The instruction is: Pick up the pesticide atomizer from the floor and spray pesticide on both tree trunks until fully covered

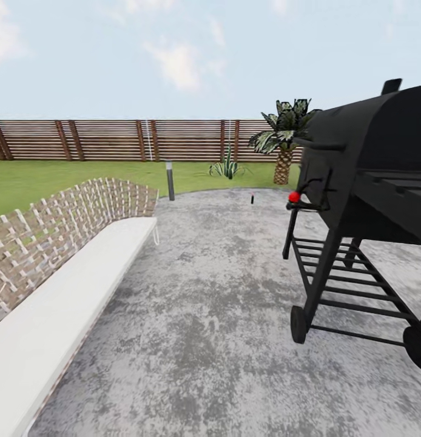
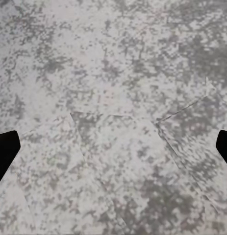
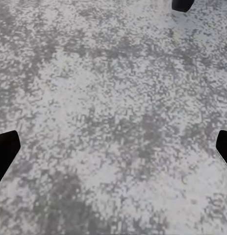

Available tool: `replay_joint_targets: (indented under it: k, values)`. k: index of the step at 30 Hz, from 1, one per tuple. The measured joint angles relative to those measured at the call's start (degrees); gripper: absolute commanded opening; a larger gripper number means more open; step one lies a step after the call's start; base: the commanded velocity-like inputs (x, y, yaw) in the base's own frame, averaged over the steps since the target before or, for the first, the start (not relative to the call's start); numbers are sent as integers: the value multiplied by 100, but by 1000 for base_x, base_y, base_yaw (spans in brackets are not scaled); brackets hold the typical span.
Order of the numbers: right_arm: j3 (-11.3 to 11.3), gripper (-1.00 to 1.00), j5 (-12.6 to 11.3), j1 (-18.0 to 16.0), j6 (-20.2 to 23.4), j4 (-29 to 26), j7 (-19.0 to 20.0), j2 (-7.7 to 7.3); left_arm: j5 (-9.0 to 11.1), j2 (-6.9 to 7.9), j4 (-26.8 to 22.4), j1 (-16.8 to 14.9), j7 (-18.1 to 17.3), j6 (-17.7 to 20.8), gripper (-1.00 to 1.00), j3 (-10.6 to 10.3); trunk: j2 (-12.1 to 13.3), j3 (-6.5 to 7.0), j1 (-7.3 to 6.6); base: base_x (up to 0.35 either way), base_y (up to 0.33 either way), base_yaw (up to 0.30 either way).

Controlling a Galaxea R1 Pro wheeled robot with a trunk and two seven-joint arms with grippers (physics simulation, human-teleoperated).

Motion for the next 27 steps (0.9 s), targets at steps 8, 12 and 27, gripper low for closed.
replay_joint_targets:
  k: [8, 12, 27]
  values:
    - [-16, 100, -13, 0, -454, 333, 1, -19, -22, -32, -47, 0, 23, 1, 100, -40, 0, 0, 0, 338, 0, 0]
    - [-11, 100, -14, 0, -524, 342, 12, -13, 24, -14, -3, 0, -15, 11, 100, -10, 0, 0, 0, 338, 0, 0]
    - [-2, 100, -35, -1, -543, -21, 12, 1, 1, 8, -466, -67, 9, 14, 100, 1, 0, 0, 0, 331, 68, 0]
